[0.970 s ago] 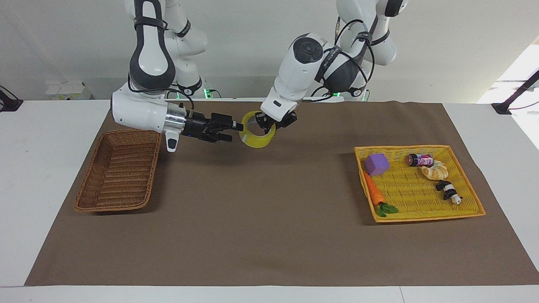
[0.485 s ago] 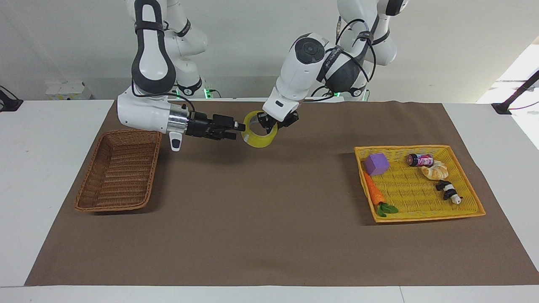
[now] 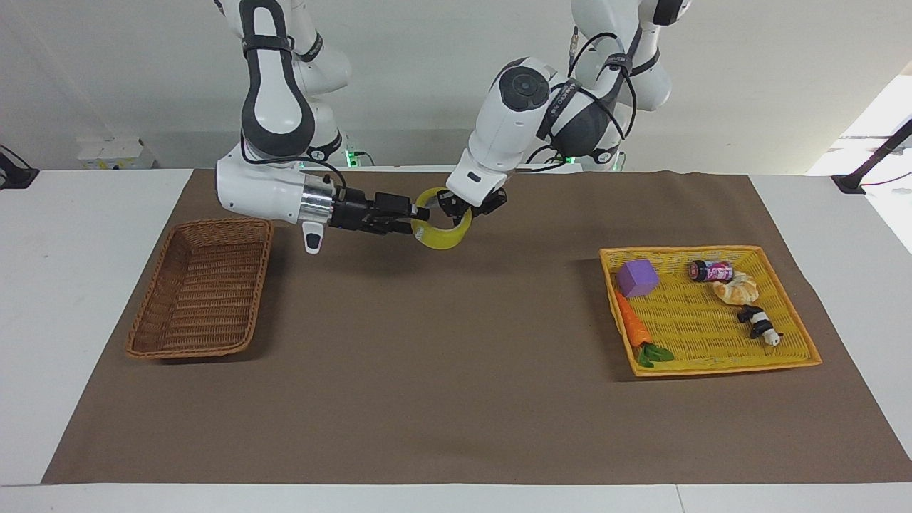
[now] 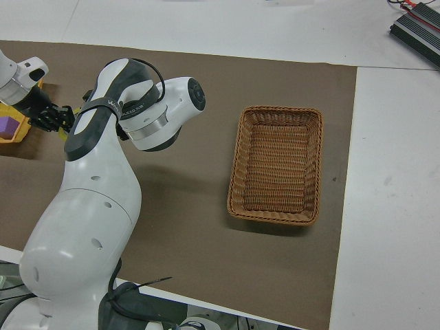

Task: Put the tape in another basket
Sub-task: 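Close the right gripper on the tape roll held by the left gripper, then open the left gripper and withdraw it while the right gripper holds the tape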

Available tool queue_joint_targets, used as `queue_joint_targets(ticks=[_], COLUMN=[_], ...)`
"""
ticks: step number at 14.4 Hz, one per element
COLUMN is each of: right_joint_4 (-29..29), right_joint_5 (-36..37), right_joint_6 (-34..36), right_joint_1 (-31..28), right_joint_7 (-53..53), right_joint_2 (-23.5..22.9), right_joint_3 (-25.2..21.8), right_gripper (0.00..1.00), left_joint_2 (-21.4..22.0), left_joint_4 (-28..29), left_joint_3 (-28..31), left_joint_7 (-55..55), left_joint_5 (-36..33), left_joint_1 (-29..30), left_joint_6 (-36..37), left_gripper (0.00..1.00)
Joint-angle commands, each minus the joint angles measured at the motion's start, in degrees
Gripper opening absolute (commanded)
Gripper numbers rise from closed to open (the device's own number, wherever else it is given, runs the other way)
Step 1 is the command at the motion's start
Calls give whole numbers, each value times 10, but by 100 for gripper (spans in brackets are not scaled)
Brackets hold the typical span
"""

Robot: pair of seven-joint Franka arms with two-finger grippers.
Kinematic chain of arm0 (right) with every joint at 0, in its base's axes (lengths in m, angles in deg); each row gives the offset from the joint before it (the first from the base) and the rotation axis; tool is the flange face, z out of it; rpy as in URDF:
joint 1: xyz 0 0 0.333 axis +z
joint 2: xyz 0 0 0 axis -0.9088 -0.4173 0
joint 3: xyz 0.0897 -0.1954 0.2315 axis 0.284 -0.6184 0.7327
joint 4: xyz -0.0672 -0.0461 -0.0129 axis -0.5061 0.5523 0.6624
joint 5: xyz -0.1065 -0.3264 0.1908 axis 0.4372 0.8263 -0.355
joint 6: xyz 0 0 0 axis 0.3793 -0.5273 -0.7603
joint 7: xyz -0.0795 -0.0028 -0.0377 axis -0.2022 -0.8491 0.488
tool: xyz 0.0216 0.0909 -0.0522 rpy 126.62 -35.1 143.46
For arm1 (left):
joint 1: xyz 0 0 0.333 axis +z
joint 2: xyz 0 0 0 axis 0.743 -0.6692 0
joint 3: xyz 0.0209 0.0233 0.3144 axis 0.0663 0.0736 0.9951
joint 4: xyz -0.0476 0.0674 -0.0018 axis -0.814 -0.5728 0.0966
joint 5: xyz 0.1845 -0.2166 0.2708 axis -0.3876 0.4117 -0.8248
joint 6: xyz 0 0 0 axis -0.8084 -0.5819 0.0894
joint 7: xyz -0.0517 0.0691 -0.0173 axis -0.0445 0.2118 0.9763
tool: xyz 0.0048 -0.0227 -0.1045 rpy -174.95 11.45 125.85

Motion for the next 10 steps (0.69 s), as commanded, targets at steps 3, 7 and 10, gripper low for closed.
queue_joint_targets(ticks=[3, 7, 10], right_joint_4=[-23, -23, -22], right_joint_5=[-12, -12, -12], right_joint_6=[-15, -15, -10], right_joint_1=[13, 13, 11], right_joint_7=[-3, -3, -3], right_joint_2=[20, 20, 20], right_joint_3=[3, 3, 3], right_gripper=[98, 77, 24], left_joint_2=[24, 25, 25], left_joint_4=[19, 22, 23], left_joint_3=[1, 1, 1], left_joint_7=[1, 1, 1], left_joint_5=[-7, -7, -7], left_joint_1=[2, 2, 3], left_joint_6=[4, 4, 4], left_gripper=[2, 2, 2])
